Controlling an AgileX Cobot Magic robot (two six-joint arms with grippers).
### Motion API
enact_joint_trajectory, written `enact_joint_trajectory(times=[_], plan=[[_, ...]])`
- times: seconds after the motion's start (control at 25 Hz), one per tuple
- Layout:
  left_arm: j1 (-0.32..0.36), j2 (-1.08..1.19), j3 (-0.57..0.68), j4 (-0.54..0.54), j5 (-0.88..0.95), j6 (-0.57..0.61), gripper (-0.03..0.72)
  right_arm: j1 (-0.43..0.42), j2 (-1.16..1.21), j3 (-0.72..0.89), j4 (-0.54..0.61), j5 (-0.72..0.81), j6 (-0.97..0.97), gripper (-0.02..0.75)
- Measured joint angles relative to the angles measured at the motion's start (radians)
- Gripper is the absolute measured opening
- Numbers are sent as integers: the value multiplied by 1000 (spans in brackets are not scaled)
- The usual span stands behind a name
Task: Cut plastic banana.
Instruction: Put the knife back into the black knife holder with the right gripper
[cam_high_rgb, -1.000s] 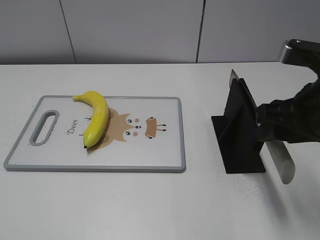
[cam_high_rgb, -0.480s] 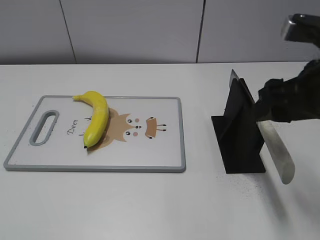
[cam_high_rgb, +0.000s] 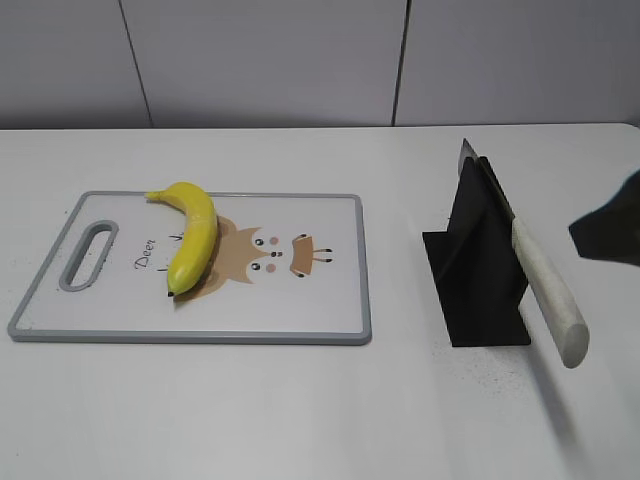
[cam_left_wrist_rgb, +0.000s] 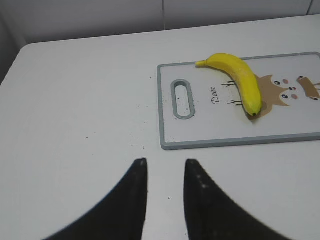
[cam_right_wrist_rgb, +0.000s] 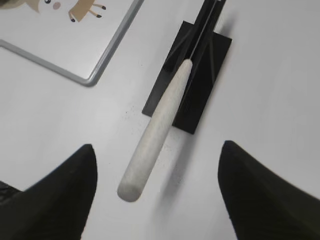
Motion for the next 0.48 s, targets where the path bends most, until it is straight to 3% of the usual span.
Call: enact_joint_trajectory(times=[0.32,0.48], plan=[[0,0,0,0,0,0,240,0,-277,238,37,23,-16,589],[0,0,0,0,0,0,240,0,-423,299,-17,32,9,589]])
